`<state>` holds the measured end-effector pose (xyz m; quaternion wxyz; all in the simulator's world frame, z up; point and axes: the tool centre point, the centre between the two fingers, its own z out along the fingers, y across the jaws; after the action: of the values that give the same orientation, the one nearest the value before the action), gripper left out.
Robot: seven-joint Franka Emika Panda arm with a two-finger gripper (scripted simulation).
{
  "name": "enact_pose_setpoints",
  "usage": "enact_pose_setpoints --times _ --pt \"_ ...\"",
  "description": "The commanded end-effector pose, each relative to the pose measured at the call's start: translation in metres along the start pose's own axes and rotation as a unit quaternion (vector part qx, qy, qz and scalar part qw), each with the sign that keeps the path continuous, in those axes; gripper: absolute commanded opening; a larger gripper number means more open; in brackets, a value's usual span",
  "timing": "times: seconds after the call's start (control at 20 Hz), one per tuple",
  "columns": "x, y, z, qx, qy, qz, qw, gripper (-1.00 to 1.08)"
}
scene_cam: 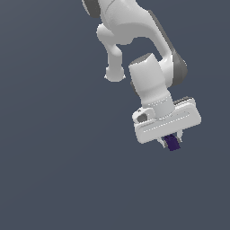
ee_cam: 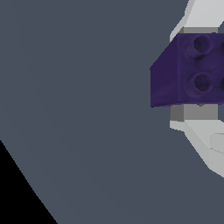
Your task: Pick up the object and move it to a goal position.
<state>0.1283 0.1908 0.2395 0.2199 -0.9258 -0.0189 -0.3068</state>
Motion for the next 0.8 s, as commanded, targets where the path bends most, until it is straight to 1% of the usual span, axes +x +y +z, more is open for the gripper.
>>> enact_pose_setpoints --times 0.0,0.3,0.55,0.75 --pt "0.011 -0.012 -0.008 0.017 0.015 -0.014 0.9996 -1.0" --pt "0.032 -0.038 -0.027 0.056 0.046 -0.045 0.9964 -1.0" --pt "0.047 -0.059 -0.045 0.086 0.07 -0.069 0.9913 -1.0" --pt "0.055 -0.073 -0.057 0.107 0.086 -0.086 0.9869 -1.0"
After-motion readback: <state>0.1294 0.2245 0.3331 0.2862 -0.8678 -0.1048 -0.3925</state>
